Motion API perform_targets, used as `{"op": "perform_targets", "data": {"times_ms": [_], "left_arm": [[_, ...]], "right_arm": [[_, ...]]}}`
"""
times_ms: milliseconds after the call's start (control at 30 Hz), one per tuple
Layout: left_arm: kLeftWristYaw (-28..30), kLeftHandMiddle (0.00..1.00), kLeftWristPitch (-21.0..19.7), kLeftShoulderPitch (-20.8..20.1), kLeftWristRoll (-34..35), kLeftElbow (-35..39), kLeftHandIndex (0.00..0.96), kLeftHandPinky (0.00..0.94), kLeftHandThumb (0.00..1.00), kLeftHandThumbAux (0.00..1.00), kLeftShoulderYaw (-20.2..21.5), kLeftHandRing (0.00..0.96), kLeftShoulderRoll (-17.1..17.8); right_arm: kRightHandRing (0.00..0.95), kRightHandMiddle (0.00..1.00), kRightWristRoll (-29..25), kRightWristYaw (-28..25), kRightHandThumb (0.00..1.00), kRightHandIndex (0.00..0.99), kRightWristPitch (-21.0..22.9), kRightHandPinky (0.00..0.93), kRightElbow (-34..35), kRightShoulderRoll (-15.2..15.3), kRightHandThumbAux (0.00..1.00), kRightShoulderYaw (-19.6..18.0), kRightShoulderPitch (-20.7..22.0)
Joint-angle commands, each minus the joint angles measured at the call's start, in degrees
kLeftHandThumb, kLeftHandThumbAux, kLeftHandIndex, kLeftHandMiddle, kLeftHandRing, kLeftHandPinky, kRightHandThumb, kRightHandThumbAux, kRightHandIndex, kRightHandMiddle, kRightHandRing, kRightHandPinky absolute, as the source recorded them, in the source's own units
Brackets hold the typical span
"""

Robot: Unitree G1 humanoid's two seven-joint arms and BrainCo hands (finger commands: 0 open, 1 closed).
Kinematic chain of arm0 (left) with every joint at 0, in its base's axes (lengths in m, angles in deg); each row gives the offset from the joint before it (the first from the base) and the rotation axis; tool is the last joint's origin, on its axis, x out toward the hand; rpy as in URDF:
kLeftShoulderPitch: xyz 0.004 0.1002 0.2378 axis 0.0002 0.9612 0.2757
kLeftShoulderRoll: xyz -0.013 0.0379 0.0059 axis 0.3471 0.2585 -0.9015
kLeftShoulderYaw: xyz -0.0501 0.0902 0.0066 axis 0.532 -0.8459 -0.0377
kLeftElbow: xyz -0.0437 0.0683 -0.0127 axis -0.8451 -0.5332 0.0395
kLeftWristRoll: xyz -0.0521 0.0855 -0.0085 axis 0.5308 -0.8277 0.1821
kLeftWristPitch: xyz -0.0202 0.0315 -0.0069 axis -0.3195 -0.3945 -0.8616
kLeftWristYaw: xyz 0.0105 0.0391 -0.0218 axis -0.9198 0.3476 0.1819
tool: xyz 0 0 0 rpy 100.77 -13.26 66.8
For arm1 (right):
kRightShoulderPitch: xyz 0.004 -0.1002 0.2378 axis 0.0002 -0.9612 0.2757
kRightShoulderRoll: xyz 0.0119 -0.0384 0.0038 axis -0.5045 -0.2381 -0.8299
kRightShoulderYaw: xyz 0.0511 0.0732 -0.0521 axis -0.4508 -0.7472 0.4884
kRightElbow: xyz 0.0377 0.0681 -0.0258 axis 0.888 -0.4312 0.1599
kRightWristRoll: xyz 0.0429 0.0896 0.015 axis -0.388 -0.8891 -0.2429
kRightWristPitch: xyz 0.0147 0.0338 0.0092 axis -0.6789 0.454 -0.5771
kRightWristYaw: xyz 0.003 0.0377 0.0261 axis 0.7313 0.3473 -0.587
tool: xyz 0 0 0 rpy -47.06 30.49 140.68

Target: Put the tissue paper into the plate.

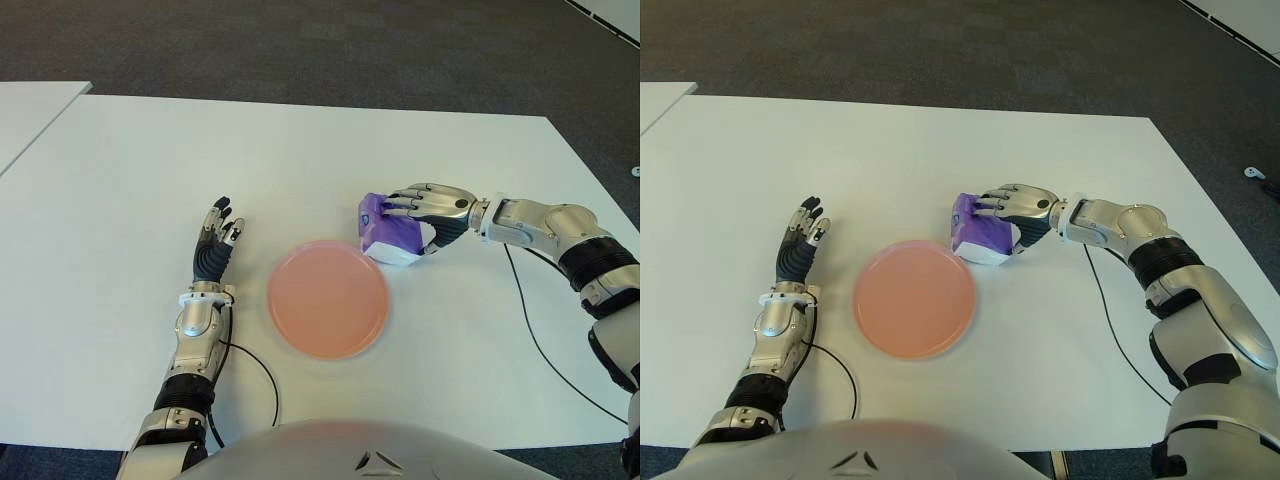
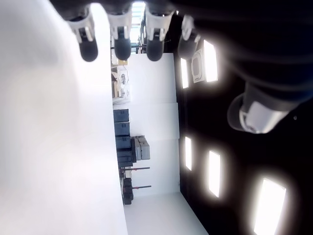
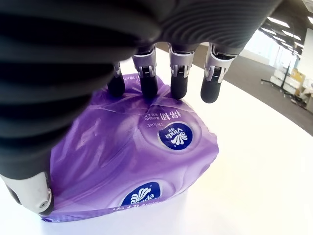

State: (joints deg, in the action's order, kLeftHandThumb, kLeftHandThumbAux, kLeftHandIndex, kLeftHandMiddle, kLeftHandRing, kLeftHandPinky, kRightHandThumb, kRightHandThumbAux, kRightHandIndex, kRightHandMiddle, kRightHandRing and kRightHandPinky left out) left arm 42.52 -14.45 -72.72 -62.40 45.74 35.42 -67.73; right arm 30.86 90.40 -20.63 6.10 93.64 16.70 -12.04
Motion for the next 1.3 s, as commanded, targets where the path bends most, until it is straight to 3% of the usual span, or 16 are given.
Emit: {"op": "perform_targets", "data": {"times_ms": [33,1267,1300], "left_arm": [[0.2,0.000,-1.7,2.0,0.0,-2.3,0.000,0.000,0.000,0.453,-0.3,0.000,-0.1],[1.6,0.000,-1.9,2.0,1.1,-2.0,0.000,0.000,0.000,0.455,-0.1,0.000,0.3],[1.6,0.000,-2.0,2.0,1.1,-2.0,0.000,0.000,0.000,0.455,-0.1,0.000,0.3]], "right_arm": [[0.017,0.072,4.8,-2.6,0.586,0.044,-1.0,0.000,-1.1,0.4,0.634,2.4,-3.5],[0.017,0.073,5.2,-3.1,0.591,0.045,-0.9,0.000,-1.0,-0.4,0.632,1.9,-3.6],[0.017,0.073,2.8,-2.6,0.591,0.045,-2.1,0.000,0.6,2.4,0.632,-0.5,-3.9]]}}
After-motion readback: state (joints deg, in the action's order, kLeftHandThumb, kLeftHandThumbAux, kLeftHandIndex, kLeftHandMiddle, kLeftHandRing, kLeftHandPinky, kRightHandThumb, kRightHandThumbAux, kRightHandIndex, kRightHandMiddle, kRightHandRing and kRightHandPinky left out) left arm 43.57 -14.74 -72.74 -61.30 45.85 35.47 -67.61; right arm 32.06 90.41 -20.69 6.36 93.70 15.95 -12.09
